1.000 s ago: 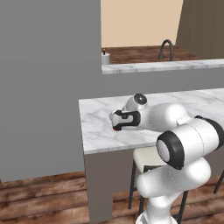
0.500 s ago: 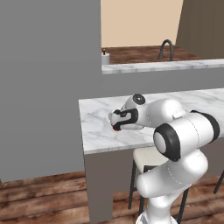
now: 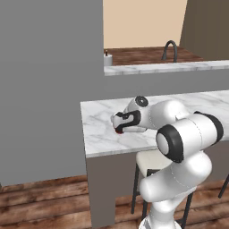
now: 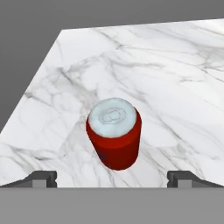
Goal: Four empty soda cans are scattered around the kitchen. Gather all the cans and cluster them next to the stove for recycling.
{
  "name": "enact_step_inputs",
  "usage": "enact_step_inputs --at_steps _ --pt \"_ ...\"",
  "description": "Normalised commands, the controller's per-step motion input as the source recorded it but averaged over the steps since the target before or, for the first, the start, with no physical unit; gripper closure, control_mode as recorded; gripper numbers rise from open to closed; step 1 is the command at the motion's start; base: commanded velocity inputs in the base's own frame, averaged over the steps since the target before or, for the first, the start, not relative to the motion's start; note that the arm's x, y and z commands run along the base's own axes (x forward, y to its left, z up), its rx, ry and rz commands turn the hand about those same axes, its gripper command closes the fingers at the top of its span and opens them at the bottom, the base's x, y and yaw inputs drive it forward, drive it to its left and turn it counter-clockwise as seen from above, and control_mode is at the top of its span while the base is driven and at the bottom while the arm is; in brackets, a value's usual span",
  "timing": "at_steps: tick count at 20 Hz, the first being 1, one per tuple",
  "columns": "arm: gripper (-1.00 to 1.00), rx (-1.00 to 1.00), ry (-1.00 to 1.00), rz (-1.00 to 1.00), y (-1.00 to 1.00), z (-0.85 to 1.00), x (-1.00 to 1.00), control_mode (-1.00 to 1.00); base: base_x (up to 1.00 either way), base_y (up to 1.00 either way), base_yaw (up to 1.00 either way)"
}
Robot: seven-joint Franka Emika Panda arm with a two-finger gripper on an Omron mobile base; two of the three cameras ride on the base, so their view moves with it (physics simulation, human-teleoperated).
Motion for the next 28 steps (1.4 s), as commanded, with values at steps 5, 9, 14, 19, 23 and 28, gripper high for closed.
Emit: enact_step_inputs --at_steps 5,9,14,19,23,28 --pt "-1.0 0.0 0.0 0.0 0.0 -0.08 0.06 -1.0 0.0 0.0 0.0" --pt "-1.0 0.0 0.0 0.0 0.0 -0.12 0.11 -1.0 0.0 0.0 0.0" --pt "-1.0 0.0 0.0 0.0 0.0 -0.07 0.08 -1.0 0.0 0.0 0.0" --pt "-1.0 0.0 0.0 0.0 0.0 -0.04 0.04 -1.0 0.0 0.0 0.0" --pt "-1.0 0.0 0.0 0.0 0.0 -0.03 0.05 -1.0 0.0 0.0 0.0" --pt "-1.0 0.0 0.0 0.0 0.0 -0.03 0.09 -1.0 0.0 0.0 0.0"
